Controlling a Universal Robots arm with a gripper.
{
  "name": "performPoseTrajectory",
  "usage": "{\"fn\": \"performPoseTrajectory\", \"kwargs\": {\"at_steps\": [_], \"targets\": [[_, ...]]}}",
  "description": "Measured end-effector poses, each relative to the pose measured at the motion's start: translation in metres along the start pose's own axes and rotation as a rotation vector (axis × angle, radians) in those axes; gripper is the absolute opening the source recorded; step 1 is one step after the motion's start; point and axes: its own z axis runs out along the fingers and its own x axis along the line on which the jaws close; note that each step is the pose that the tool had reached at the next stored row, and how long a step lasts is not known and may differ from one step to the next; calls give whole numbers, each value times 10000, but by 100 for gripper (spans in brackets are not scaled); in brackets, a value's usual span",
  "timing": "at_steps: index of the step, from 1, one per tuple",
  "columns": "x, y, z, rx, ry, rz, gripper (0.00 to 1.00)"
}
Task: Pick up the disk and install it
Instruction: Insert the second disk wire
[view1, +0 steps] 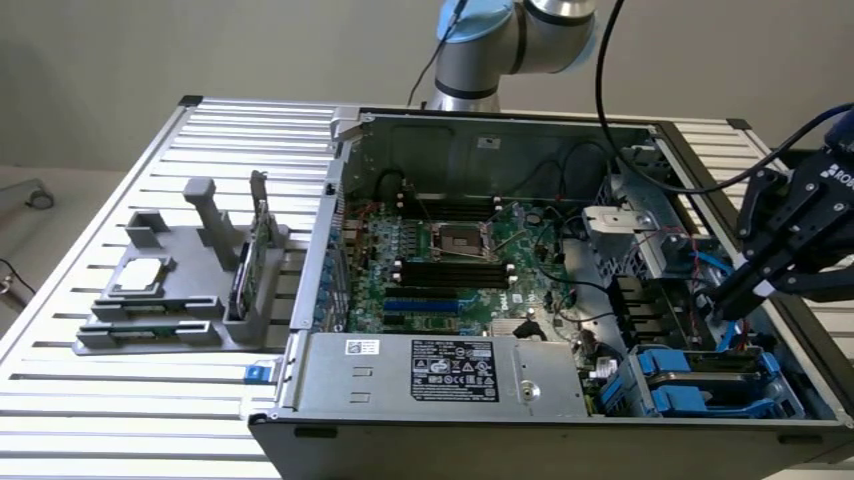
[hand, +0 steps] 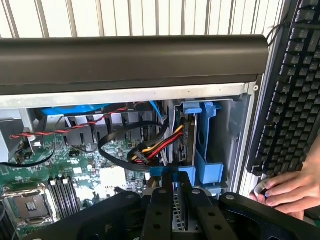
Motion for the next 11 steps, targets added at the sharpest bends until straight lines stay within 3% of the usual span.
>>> {"fn": "performPoseTrajectory", "kwargs": {"at_steps": [5,11], "targets": [[-12,-66,26,-7,1,2,16],[-68,-51,81,-8,26,-12,16]]}}
